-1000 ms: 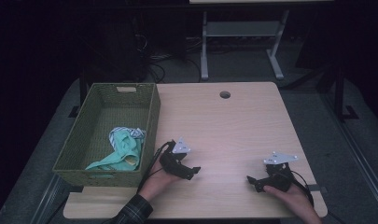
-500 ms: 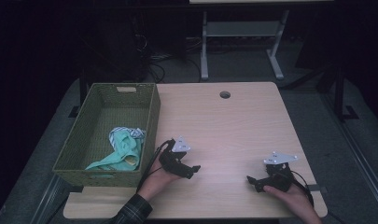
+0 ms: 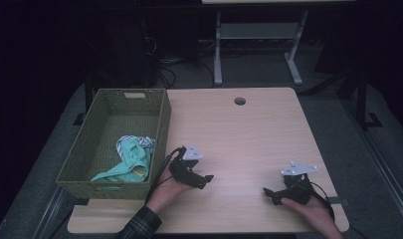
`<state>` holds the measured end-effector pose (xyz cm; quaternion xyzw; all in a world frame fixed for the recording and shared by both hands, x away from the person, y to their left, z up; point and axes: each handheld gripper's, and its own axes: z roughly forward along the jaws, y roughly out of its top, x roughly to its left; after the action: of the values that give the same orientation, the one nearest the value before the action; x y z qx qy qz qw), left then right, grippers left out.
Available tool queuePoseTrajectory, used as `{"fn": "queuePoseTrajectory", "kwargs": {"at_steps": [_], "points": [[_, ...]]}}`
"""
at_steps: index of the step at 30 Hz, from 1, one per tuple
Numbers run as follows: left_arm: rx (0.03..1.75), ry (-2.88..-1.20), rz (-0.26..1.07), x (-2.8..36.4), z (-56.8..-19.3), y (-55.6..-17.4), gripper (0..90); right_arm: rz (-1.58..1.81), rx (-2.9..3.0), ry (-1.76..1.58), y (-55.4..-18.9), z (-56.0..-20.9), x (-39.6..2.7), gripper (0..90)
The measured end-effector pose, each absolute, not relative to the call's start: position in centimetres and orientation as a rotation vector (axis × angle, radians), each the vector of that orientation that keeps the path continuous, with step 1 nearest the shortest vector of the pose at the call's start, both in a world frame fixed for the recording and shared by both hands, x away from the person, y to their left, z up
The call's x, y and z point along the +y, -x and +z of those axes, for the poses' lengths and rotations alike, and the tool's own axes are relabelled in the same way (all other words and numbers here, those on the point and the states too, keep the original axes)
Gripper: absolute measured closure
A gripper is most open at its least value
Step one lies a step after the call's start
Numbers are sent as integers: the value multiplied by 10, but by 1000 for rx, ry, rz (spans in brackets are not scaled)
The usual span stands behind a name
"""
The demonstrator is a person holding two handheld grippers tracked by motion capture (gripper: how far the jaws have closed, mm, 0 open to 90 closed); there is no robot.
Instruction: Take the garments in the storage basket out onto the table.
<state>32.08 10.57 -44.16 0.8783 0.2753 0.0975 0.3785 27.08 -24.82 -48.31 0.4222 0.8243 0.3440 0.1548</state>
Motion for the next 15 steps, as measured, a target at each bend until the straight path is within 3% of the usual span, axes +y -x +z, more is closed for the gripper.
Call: {"fn": "queuePoseTrajectory", "kwargs": {"at_steps": [15], "points": [[712,-2237,247,106,-437,-321,134,986,2362,-1210,-271,-483,-248,0]]}}
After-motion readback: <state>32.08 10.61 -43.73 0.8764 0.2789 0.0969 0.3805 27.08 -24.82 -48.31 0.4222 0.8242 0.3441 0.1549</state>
